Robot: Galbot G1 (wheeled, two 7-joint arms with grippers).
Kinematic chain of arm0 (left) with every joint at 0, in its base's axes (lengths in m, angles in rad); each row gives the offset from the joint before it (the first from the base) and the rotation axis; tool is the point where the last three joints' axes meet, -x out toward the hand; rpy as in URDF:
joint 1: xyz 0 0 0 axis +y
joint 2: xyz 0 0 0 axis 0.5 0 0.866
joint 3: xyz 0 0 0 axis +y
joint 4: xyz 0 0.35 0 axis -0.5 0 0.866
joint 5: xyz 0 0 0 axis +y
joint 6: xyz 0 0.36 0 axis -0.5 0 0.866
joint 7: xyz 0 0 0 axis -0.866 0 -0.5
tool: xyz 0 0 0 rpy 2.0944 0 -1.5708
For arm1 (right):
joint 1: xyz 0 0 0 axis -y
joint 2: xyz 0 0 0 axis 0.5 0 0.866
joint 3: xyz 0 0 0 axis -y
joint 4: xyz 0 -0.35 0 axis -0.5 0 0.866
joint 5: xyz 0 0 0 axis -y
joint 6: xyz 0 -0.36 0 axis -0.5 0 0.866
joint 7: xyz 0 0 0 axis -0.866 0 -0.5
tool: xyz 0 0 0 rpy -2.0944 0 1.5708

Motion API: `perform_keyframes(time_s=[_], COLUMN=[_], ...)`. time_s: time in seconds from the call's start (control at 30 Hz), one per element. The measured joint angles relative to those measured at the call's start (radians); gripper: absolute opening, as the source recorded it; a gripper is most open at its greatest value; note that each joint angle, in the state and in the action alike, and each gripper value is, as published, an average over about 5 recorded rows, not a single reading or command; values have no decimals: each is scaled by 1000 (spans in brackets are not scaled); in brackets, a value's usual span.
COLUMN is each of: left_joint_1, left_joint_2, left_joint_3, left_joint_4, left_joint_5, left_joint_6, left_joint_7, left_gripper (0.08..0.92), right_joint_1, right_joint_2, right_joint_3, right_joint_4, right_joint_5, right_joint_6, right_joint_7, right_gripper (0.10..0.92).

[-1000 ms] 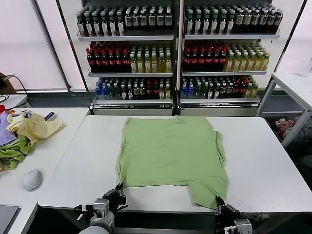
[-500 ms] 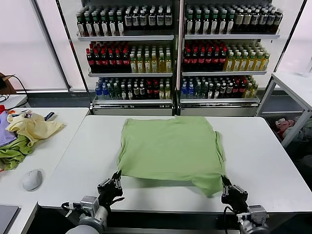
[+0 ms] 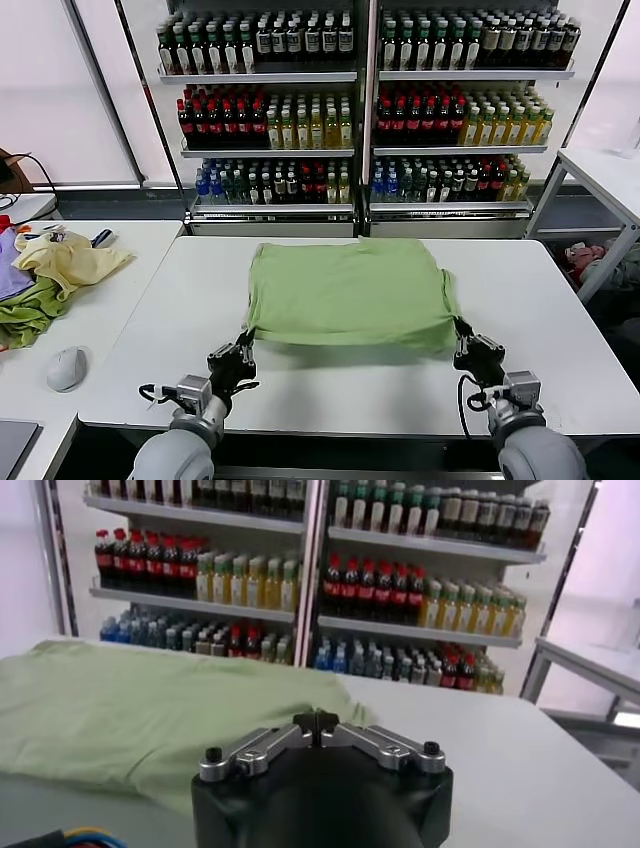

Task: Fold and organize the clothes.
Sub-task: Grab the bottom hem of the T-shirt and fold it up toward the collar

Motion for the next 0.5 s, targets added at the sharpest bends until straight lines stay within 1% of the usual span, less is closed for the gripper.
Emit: perform_keyframes(time_s=[0.27, 0.5], left_joint_1=[-129, -219], left_joint_2=[-3, -16], left_joint_3=[59, 102], left_joint_4=[121, 218], left_joint_5=[24, 57], left_joint_6=[10, 18], left_joint_7=[-12, -17], left_gripper=[97, 97], right_joint_1=[115, 191], right_joint_2=[8, 21], right_joint_3=[-53, -93], right_joint_4=[-106, -189], right_joint_5=[-23, -51], right_joint_6=[5, 13], right_joint_7=[-8, -20], right_gripper=[113, 113])
